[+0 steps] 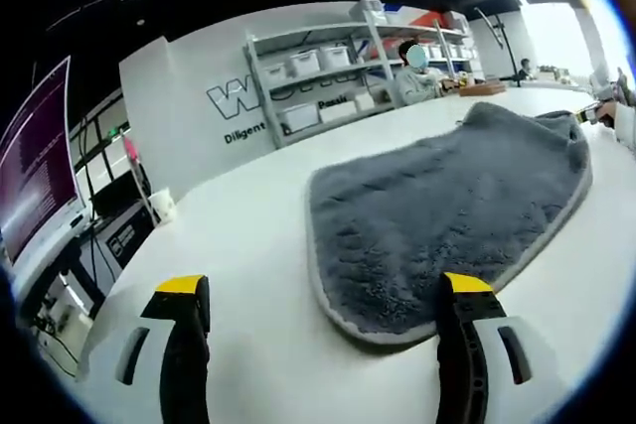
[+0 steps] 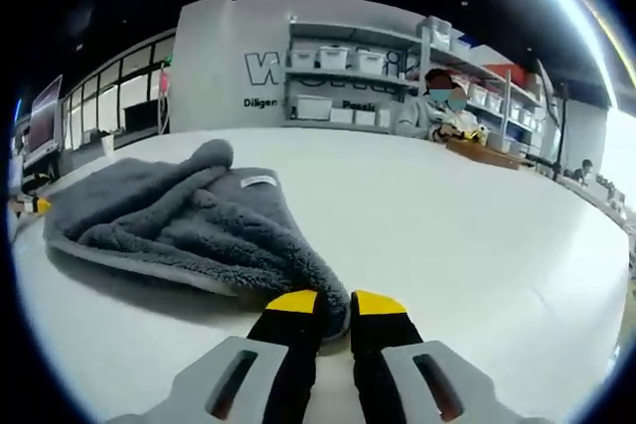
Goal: Open the folded towel by lifting each exposed corner and separating the folded layers until the towel lies flat within the target outline without major curled edges
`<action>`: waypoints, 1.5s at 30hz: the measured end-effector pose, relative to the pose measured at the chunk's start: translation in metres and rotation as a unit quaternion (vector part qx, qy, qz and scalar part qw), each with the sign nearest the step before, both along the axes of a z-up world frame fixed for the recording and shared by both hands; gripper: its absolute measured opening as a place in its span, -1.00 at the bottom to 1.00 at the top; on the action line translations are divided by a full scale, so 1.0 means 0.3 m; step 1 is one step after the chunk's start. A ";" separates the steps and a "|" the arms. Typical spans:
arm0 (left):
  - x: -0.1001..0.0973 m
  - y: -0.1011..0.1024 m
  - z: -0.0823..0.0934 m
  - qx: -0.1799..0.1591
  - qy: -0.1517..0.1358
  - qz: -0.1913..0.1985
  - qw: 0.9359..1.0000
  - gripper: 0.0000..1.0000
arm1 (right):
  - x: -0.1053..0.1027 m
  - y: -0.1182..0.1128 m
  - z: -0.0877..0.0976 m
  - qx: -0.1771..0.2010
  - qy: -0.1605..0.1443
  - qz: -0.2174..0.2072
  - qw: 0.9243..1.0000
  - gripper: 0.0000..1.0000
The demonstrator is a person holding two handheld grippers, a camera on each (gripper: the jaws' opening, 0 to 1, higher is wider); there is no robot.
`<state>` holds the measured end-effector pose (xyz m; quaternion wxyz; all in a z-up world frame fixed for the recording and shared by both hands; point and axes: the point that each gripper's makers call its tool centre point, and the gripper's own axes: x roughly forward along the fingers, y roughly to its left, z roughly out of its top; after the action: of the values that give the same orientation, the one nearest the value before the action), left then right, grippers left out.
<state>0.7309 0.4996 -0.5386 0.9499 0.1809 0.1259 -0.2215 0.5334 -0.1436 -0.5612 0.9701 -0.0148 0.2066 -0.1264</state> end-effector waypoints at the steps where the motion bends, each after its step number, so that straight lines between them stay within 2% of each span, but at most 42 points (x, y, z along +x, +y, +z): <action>1: 0.000 0.000 0.000 0.000 0.000 0.000 1.000 0.86 | -0.010 -0.001 0.003 -0.003 0.005 0.002 1.000 -0.78; 4: 0.000 -0.001 -0.001 -0.001 0.001 0.000 1.000 0.86 | -0.035 -0.009 0.015 -0.041 0.023 0.013 0.999 -0.57; 12: 0.001 -0.003 -0.001 -0.002 0.000 0.001 1.000 0.87 | -0.145 -0.021 0.112 -0.053 0.003 -0.002 0.999 -0.25; 15: 0.001 -0.003 -0.002 -0.003 0.000 0.000 1.000 0.87 | -0.146 0.034 0.167 -0.042 -0.029 0.026 0.998 -0.02; 21: 0.002 -0.003 -0.006 -0.010 0.001 0.000 1.000 0.87 | -0.126 0.199 0.253 -0.033 -0.059 0.106 0.992 0.31; 25: 0.001 -0.002 -0.008 -0.014 0.002 0.000 1.000 0.87 | -0.107 0.279 0.262 -0.034 -0.055 0.135 0.989 0.46; 29: 0.001 -0.001 -0.010 -0.016 0.001 0.000 1.000 0.87 | -0.093 0.349 0.257 -0.019 -0.057 0.159 0.985 0.62; 34: 0.003 -0.001 -0.015 -0.025 0.002 0.000 1.000 0.88 | -0.072 0.420 0.231 -0.002 -0.059 0.184 0.981 0.79; 41: 0.008 -0.002 -0.021 -0.035 0.001 0.001 0.999 0.88 | -0.064 0.446 0.202 0.002 -0.056 0.203 0.978 0.98; 45: 0.007 -0.006 -0.019 -0.033 -0.004 -0.003 0.999 0.88 | -0.058 0.443 0.191 -0.006 -0.050 0.216 0.975 0.99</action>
<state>0.7330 0.4978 -0.5441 0.9551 0.1505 0.1146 -0.2280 0.5160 -0.0106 -0.5040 0.9836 -0.0584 0.1486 0.0839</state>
